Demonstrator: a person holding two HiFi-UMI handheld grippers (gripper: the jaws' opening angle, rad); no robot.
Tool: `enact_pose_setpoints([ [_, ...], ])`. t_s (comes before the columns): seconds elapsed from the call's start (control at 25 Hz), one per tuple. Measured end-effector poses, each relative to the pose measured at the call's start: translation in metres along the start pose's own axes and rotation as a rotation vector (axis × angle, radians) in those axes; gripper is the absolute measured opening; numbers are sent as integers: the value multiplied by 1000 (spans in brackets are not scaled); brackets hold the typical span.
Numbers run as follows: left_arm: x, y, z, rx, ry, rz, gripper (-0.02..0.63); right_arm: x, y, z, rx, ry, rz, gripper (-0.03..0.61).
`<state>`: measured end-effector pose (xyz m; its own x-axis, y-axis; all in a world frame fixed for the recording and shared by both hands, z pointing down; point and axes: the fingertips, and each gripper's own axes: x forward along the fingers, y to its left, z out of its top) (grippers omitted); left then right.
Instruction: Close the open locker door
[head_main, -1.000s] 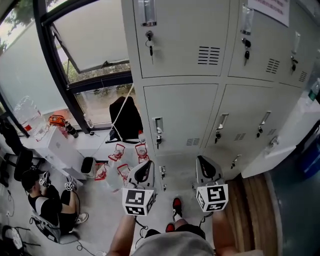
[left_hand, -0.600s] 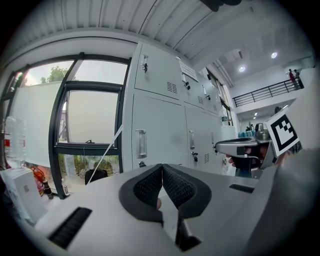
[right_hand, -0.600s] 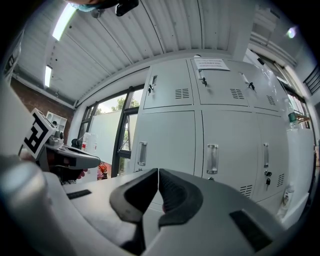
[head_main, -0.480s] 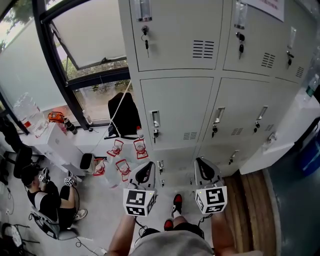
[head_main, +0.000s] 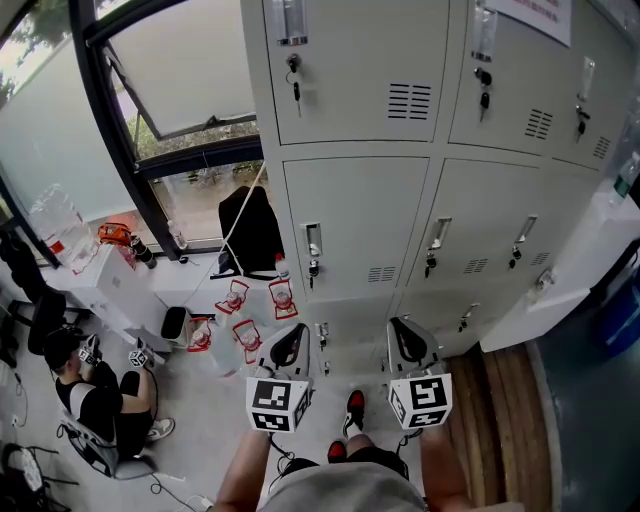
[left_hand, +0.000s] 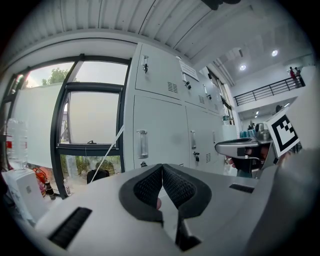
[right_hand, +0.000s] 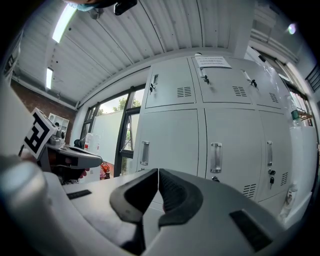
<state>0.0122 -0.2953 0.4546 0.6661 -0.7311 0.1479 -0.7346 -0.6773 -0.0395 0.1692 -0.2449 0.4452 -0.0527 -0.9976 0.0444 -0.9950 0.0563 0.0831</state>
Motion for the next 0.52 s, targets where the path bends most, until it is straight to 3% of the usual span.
enact_pose_setpoints([
  [0.52, -1, -1, 2, 6, -1, -5, 23, 2, 6, -3, 8, 5, 13, 21],
])
